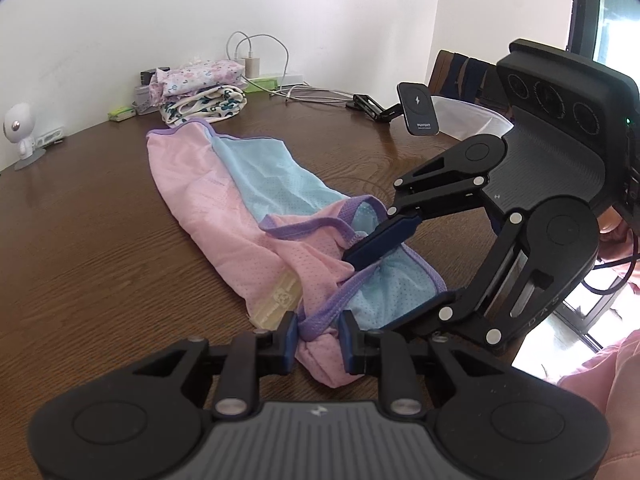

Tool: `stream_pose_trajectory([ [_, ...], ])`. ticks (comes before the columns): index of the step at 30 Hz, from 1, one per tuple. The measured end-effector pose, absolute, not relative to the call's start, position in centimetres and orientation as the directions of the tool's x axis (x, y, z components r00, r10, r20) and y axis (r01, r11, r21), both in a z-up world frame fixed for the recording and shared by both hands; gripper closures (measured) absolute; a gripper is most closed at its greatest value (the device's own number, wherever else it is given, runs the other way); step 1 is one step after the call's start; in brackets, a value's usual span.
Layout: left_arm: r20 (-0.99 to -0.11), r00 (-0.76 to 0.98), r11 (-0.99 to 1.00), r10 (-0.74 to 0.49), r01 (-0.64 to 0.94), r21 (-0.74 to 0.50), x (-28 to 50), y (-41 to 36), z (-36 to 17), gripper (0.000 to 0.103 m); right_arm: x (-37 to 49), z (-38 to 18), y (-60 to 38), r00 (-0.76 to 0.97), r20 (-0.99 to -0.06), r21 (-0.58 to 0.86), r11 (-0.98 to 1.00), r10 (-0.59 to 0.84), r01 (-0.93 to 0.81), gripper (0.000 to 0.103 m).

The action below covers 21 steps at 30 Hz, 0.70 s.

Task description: Fold clothes

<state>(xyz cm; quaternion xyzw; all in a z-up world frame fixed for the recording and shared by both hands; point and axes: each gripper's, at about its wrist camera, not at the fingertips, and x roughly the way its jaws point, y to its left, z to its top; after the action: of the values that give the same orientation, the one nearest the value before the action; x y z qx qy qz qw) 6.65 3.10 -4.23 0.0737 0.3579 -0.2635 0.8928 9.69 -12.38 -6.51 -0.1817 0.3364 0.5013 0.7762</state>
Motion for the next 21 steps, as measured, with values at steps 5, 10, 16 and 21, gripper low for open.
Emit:
stream_pose_trajectory([
  [5, -0.589, 0.668, 0.865, -0.455, 0.489, -0.113, 6.2, 4.7, -3.2, 0.033, 10.3, -5.7, -13.6, 0.235, -0.643, 0.176, 0.438, 0.729, -0.881, 0.016],
  [10, -0.493, 0.72, 0.864, -0.489, 0.479, -0.157, 5.8, 6.7, -1.6, 0.01, 10.7, -4.5, -15.1, 0.258, -0.55, 0.298, 0.476, 0.794, -0.828, 0.0],
  [16, -0.526, 0.73, 0.885, -0.437, 0.454, -0.105, 6.3, 6.6, -1.9, 0.0, 11.2, -3.5, -14.7, 0.304, -0.58, 0.251, 0.521, 0.756, -0.816, 0.0],
  [21, -0.54, 0.726, 0.888, -0.426, 0.45, -0.096, 6.0, 6.7, -2.2, 0.0, 11.1, -3.3, -14.6, 0.337, -0.603, 0.22, 0.557, 0.723, -0.8, 0.0],
])
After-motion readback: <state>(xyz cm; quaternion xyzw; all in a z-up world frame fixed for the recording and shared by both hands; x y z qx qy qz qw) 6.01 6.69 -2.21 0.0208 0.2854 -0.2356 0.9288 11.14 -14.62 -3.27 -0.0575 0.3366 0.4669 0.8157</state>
